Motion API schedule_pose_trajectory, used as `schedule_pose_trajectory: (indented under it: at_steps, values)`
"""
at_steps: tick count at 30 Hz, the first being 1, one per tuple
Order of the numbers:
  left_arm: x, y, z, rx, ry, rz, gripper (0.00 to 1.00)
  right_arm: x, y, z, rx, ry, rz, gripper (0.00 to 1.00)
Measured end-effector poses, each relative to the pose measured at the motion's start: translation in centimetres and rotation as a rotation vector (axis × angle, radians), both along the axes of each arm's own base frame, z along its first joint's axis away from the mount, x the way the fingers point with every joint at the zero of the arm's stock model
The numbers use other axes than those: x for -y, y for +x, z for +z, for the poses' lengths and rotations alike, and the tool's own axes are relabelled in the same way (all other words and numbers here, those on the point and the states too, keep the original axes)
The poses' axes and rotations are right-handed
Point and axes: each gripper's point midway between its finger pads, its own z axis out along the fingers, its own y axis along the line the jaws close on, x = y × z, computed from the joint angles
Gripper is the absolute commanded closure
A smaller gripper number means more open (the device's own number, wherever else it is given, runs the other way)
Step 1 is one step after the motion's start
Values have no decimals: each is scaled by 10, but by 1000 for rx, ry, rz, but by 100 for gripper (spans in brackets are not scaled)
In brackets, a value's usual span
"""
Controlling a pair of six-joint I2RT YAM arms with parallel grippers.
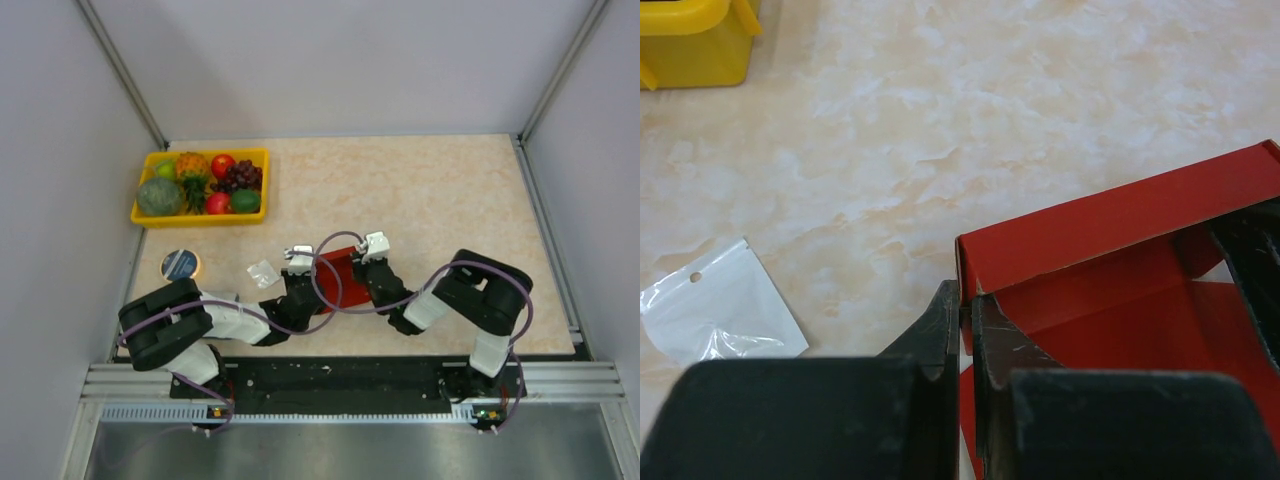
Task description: Fold the paper box
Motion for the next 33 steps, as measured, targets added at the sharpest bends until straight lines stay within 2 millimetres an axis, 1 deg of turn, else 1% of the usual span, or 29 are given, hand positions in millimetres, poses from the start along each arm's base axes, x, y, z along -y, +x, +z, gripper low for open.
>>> schedule_pose_trajectory:
  at_steps: [2,7,10,11,13,14,16,17,18,20,23,25,30,31,32,33]
  values:
    - [3,-1,0,-3,-6,-10,100,3,-2,1,-17,25,62,53]
    - [2,-1,0,-3,-6,-8,100,1,-13,3,-42,47,186,53]
    - [2,-1,0,-3,-5,-7,100,-2,-15,7,-45,54,224,58]
    - [2,-1,0,-3,-5,-6,100,-2,-15,9,-43,55,230,61]
    - [2,0,0,-3,-6,-7,100,-3,-16,8,-51,50,238,64]
    - [2,0,0,-3,-6,-7,100,-4,-15,7,-58,45,236,63]
    - [2,0,0,-3,-5,-6,100,-6,-11,8,-63,41,225,56]
    - [1,0,0,-2,-4,-4,100,-7,-9,10,-62,44,222,45]
    - [1,0,0,-2,-3,-1,100,-8,-9,10,-62,43,221,39]
    - [-1,1,0,-3,2,5,100,-7,-9,8,-69,38,221,32]
    - [0,1,0,-11,14,6,100,-3,-14,6,-102,12,226,29]
    - [3,2,1,-26,27,8,100,2,-20,10,-136,8,219,28]
    - [7,3,2,-55,38,12,96,21,-39,45,-175,72,200,25]
    - [6,3,0,-61,38,14,96,26,-46,52,-187,95,206,25]
    - [6,3,0,-65,35,17,96,31,-51,56,-197,119,209,22]
    - [6,3,0,-71,32,21,95,39,-61,60,-227,162,210,21]
